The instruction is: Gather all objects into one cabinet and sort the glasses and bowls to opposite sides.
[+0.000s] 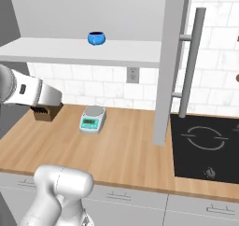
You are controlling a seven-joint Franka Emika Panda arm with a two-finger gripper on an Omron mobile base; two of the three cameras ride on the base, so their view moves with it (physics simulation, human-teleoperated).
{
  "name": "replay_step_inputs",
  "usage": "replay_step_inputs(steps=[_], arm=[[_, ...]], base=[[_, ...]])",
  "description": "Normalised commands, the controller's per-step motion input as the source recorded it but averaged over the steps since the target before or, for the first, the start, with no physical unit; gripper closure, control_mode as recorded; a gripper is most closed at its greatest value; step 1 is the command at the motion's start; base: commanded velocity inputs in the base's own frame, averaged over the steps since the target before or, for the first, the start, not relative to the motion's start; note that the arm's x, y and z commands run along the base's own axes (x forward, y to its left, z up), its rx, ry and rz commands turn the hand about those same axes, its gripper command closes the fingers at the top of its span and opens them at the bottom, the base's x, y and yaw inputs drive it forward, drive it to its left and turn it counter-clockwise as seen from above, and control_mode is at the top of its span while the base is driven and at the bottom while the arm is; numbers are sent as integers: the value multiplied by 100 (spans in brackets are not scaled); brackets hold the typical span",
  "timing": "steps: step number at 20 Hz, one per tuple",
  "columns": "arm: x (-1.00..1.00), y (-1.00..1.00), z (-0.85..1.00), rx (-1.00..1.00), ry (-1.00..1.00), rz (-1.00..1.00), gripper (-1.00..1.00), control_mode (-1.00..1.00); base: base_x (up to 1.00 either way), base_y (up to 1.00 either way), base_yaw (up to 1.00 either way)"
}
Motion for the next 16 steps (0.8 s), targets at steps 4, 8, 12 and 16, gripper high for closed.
replay_step_inputs(steps=[4,8,12,16], arm=[[2,28,58,0,-1,0,-100,-100],[0,24,23,0,0,0,-100,-100],[6,6,3,0,0,0,-100,-100],[15,0,0,0,0,0,-100,-100]], base=[[0,0,0],[0,0,0],[0,0,0],[0,0,0]])
